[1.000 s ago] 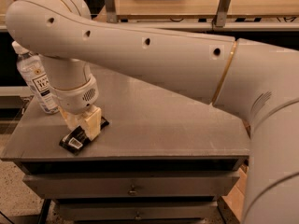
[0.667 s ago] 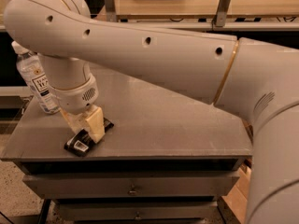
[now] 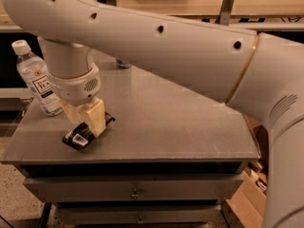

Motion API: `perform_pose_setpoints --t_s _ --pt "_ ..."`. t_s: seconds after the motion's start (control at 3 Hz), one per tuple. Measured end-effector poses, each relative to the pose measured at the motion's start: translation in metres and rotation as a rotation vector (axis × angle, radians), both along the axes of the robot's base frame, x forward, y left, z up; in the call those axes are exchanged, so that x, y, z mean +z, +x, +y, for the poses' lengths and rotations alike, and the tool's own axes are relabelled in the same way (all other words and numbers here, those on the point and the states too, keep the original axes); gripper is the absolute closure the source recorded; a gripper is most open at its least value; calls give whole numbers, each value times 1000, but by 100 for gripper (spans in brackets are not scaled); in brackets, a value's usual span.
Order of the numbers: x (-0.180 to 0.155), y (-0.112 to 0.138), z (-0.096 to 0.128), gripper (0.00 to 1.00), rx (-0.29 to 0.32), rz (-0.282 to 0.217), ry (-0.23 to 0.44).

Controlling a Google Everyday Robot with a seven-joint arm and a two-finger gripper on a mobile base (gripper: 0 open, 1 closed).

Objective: Pick rxbar chocolate

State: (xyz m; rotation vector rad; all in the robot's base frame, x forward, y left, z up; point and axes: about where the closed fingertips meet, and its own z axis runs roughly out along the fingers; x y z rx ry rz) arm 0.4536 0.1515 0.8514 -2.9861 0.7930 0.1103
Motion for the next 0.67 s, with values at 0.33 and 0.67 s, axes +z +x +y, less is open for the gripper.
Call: perform_pose_setpoints --t_s 0.33,0.67 --pt "42 18 -1 100 -35 -82 79" --pt "42 18 -1 100 -35 -83 79"
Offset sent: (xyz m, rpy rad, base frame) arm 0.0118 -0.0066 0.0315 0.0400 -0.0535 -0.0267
